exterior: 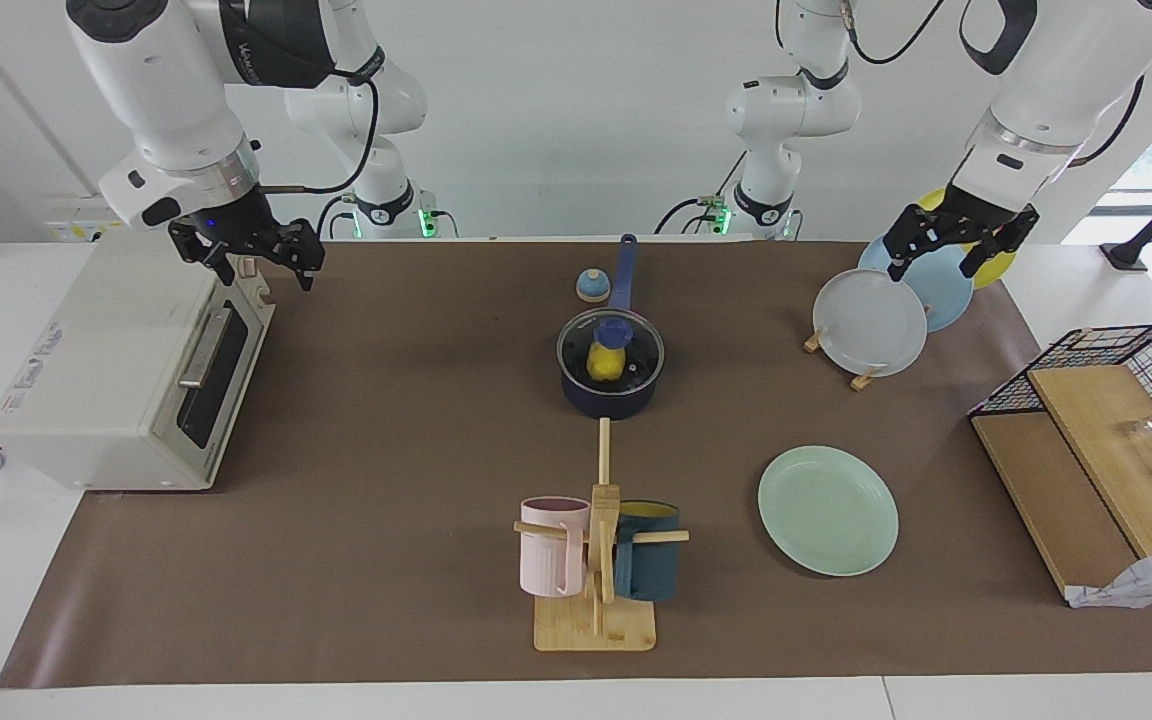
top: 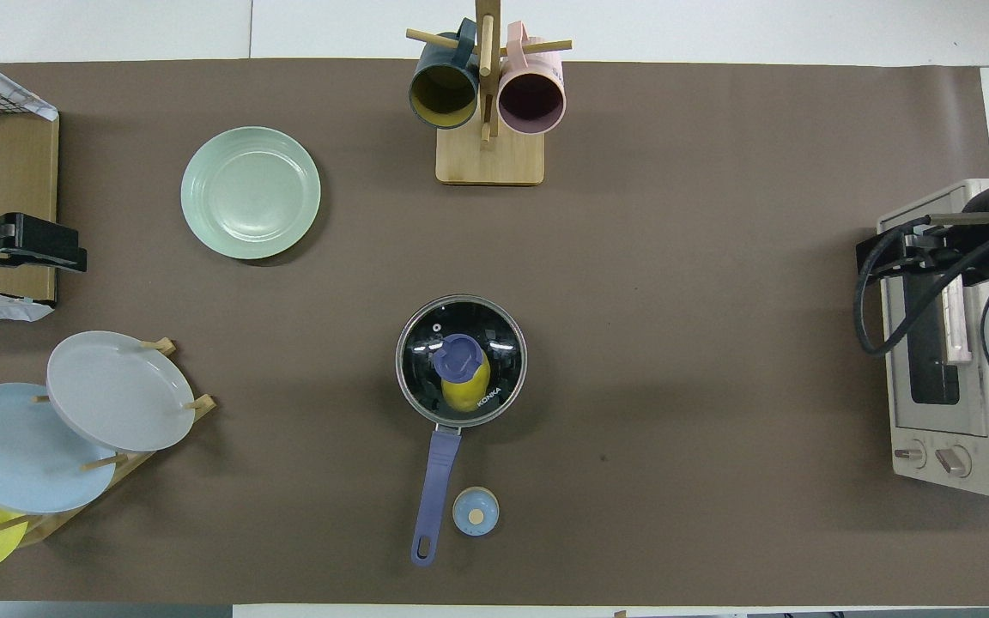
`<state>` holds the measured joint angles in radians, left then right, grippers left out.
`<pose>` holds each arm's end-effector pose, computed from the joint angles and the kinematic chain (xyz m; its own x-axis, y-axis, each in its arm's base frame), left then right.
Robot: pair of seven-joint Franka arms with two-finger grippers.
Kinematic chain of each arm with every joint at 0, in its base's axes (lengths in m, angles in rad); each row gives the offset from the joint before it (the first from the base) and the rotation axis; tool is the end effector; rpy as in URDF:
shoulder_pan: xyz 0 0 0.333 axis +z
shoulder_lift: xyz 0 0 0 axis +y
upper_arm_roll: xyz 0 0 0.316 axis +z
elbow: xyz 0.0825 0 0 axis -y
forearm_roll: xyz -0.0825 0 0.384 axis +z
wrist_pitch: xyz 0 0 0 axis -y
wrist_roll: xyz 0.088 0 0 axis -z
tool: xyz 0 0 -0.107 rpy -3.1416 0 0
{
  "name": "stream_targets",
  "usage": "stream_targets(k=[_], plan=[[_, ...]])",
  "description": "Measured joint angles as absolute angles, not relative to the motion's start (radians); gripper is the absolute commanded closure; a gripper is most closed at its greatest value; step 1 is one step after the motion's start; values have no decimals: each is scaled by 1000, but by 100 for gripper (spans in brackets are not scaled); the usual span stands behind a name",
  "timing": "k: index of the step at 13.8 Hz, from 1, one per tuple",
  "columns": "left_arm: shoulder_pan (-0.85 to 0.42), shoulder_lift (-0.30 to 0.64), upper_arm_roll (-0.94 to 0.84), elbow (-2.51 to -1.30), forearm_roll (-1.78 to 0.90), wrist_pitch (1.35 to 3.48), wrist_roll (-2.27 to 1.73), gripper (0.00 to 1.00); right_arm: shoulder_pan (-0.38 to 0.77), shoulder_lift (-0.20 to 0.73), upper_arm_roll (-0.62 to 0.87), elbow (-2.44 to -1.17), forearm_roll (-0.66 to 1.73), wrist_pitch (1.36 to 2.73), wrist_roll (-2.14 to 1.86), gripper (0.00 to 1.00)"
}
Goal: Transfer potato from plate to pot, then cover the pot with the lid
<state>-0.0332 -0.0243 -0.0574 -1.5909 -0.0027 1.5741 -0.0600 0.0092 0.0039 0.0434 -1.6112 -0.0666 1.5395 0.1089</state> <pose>0.5450 -0.0502 0.6287 0.9995 -0.0306 0.0074 -0.0306 -0.9995 0.0018 0.5503 0.0216 0.6010 0.9960 -0.0582 -0.0678 -0.0532 -0.9958 0.0741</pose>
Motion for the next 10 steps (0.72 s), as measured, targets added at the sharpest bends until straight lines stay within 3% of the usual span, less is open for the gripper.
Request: stream_targets(k=[10], plan=[[-33, -24, -57, -1591, -3, 1574, -60, 0, -9, 4, 41, -1612, -58, 1537, 109, 0]])
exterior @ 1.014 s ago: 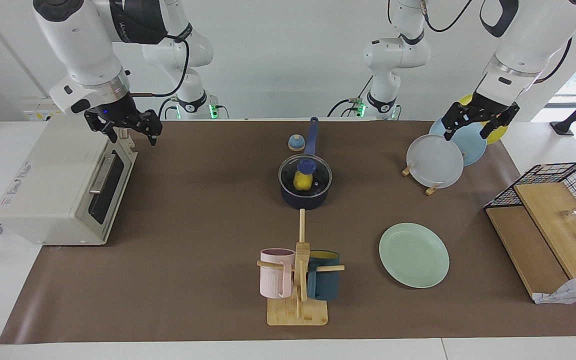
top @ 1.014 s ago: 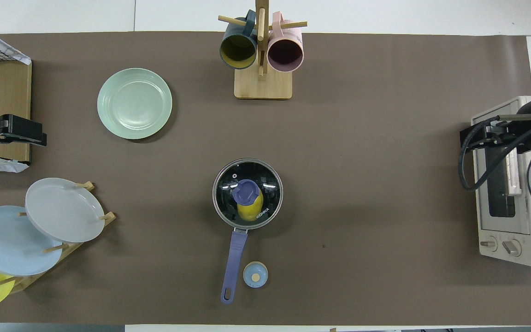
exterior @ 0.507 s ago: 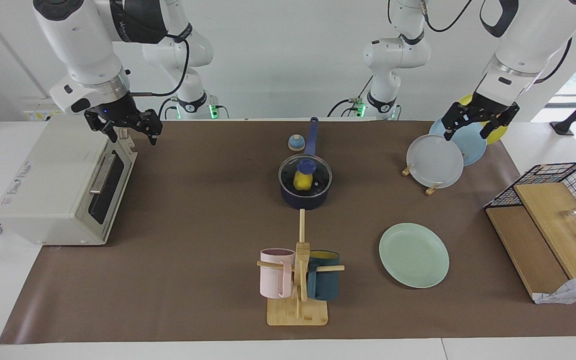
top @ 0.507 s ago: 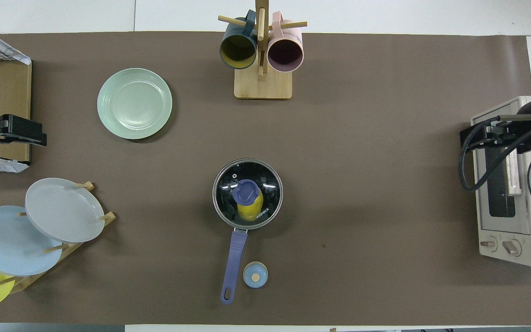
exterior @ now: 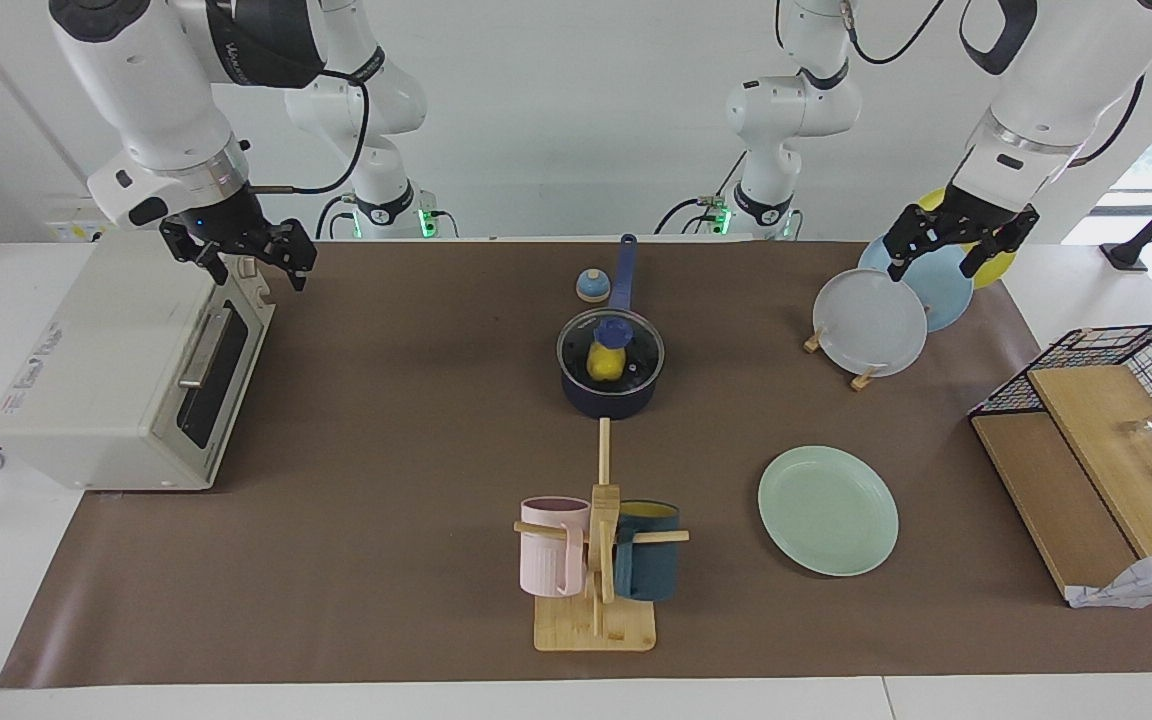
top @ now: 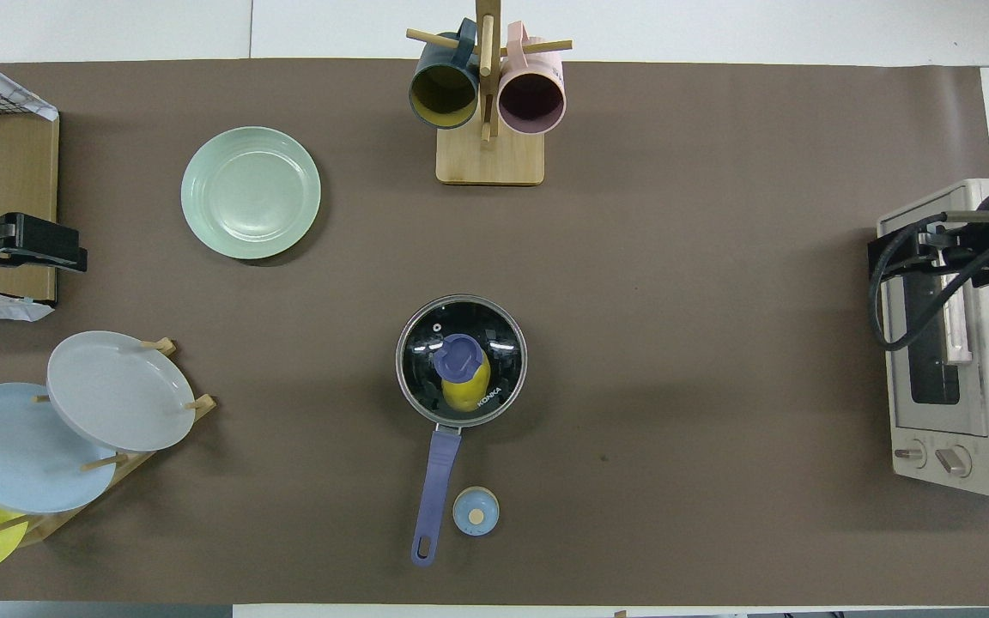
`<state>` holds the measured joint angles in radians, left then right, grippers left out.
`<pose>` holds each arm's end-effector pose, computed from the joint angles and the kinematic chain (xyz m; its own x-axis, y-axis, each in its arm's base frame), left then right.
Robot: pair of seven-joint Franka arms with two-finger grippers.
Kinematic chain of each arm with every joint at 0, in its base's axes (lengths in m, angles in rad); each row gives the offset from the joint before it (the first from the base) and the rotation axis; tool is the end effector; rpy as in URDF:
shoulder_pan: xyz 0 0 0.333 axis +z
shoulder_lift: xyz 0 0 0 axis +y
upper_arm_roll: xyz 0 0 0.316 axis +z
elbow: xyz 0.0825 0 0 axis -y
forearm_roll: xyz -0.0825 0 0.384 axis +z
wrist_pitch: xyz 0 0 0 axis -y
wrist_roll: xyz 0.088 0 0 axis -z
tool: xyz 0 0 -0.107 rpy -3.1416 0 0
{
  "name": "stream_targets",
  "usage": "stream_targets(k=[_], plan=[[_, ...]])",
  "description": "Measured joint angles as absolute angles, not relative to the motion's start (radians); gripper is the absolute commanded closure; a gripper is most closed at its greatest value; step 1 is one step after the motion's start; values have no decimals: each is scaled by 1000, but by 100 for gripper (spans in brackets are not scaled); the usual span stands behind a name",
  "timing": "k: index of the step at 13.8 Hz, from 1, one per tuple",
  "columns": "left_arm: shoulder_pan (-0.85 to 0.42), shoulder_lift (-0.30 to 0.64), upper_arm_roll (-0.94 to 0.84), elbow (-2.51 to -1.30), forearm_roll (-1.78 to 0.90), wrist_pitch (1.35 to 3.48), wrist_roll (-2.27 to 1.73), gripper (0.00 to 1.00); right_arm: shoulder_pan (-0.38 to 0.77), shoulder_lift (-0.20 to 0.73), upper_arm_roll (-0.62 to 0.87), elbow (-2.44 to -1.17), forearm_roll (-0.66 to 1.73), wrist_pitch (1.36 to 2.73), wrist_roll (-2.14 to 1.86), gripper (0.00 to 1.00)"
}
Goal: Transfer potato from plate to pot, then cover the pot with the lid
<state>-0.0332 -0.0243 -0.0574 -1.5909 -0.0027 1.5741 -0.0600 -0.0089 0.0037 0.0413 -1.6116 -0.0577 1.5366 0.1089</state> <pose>0.5450 -0.0502 0.6287 0.9995 -0.0306 0.0074 -0.0306 -0.9995 0.0018 0.5502 0.0114 0.6006 0.9943 -0.0783 -0.0718 -0.0736 -0.9951 0.0657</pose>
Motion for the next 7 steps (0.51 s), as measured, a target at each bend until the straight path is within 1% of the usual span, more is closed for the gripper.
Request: stream_targets(k=[7], plan=[[-33, -24, -57, -1591, -3, 1574, -60, 0, -9, 4, 41, -1612, -44, 1534, 109, 0]])
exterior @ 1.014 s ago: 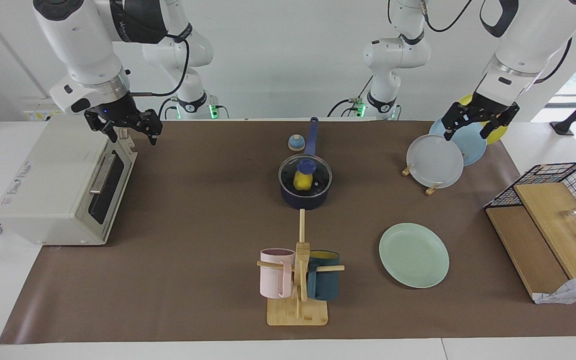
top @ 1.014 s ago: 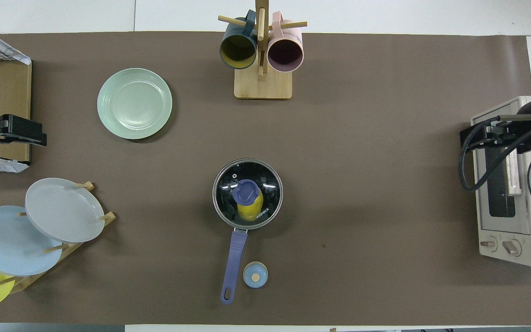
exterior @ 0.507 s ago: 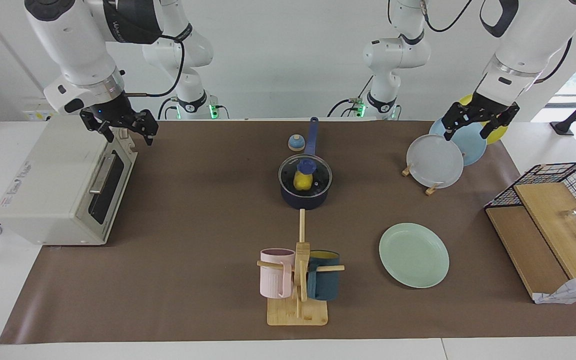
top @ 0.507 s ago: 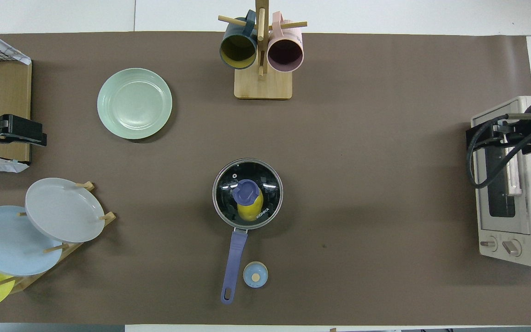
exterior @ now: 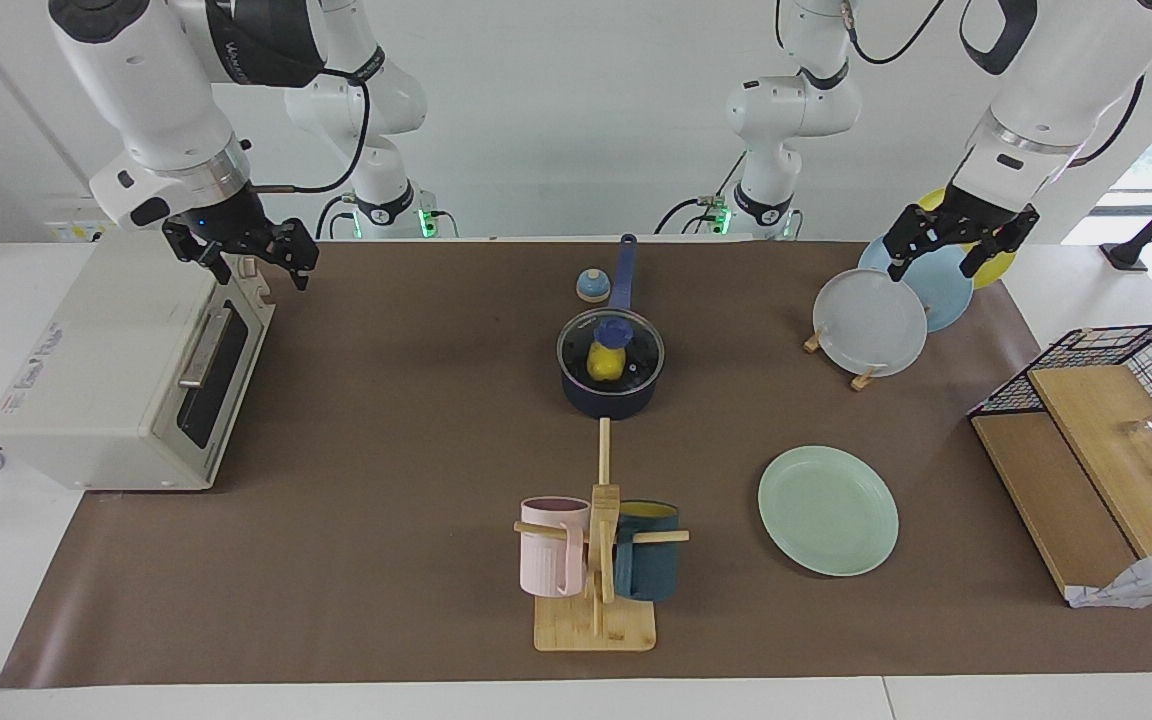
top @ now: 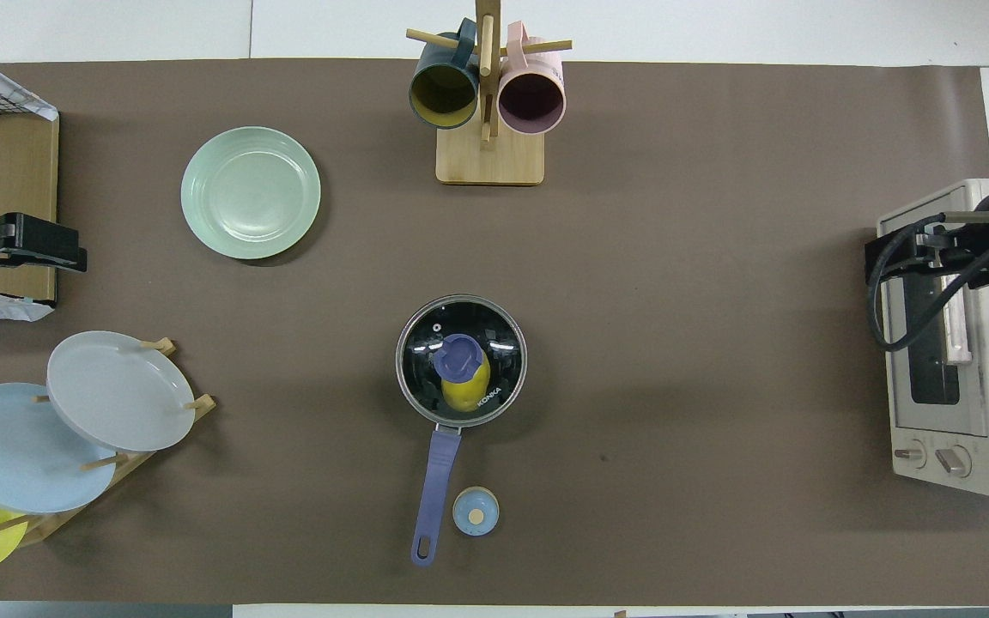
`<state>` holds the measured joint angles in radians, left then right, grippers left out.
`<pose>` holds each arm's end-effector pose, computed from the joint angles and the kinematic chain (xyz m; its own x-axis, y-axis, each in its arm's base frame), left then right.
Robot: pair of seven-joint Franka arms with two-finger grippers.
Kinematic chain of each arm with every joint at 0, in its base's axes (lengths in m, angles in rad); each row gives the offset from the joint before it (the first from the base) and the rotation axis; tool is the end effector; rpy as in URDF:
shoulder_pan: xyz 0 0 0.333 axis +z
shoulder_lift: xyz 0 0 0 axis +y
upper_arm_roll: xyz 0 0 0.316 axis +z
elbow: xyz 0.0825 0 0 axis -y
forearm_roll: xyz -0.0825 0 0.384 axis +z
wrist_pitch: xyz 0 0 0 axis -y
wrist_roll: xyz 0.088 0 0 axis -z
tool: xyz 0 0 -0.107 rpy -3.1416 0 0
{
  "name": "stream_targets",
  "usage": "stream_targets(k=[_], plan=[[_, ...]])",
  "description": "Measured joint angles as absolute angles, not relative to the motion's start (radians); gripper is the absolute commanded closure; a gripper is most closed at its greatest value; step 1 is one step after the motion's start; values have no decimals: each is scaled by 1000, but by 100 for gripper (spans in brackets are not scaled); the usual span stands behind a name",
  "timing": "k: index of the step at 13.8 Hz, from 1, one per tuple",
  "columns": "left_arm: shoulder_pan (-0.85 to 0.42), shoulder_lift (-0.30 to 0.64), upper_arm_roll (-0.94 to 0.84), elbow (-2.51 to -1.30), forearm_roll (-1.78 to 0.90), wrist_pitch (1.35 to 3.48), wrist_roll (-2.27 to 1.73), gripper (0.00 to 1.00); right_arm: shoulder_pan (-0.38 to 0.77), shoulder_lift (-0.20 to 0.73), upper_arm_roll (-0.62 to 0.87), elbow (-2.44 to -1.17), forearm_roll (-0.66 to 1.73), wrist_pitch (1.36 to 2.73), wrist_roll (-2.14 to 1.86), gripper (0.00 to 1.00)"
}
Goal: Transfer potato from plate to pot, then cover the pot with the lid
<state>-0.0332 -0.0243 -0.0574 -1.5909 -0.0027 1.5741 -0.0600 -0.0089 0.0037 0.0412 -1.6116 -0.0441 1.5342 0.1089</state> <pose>0.5450 -0.0502 0.6287 0.9995 -0.0306 0.0074 -0.0306 -0.9995 0.0018 0.5499 0.0129 0.6004 0.9941 -0.0781 -0.0757 -0.0743 -0.9959 0.0524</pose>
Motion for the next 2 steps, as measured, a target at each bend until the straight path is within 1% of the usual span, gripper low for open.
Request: stream_targets(k=[2], plan=[[-33, -24, -57, -1591, -3, 1574, -60, 0, -9, 4, 41, -1612, -40, 1534, 109, 0]])
